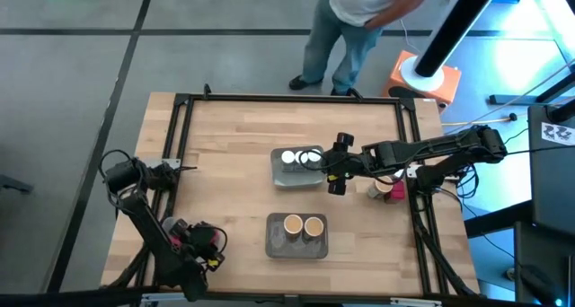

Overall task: Sort spices by type
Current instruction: Put the top red seasoning can into the transparent bin, then put the golden seasoning bottle into the black bin aligned with the other golden seasoning bottle

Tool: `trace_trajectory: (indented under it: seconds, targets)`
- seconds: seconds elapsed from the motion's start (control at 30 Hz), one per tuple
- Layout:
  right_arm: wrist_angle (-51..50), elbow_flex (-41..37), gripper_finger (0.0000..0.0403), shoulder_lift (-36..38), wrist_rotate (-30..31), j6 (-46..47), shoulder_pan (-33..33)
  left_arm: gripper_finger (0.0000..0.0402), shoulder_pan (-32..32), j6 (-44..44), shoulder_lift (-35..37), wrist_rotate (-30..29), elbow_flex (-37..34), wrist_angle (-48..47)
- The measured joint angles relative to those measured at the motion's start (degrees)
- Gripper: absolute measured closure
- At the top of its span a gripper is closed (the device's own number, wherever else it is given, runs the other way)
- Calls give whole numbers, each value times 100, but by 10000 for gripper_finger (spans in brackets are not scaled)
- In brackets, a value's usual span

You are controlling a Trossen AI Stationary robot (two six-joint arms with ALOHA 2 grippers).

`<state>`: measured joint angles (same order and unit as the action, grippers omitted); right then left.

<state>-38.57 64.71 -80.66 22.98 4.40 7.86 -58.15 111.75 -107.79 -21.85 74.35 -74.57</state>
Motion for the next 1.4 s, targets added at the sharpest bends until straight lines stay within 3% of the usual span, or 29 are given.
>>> trace_trajectory:
  seconds: [0.23, 0.43, 0.6, 0.77, 0.97, 1.17, 1.4]
  targets:
    - [-2, 0, 136, 0, -2, -2, 0, 141, 0, -142, 240, 150, 0, 89]
    - [-11, 0, 136, 0, -3, -64, 0, 137, 87, -830, 1129, 364, 218, 5]
    - [-48, 0, 136, 0, -3, -205, 0, 135, 483, -1619, 2018, -375, 232, 144]
    - [-115, 1, 136, 0, -44, -87, 0, 135, 1107, -3311, 2302, -1229, 205, 227]
    - [-1114, 11, 136, 182, -215, 360, 0, 136, 2160, -5860, 2308, -1540, 172, 888]
    - [-1980, 11, 136, 674, -443, 1036, 0, 148, 3296, -8378, 2492, -669, -446, 2435]
    - [-2931, 11, 136, 1420, -671, 1857, 0, 160, 4381, -9846, 3069, 295, -1869, 4675]
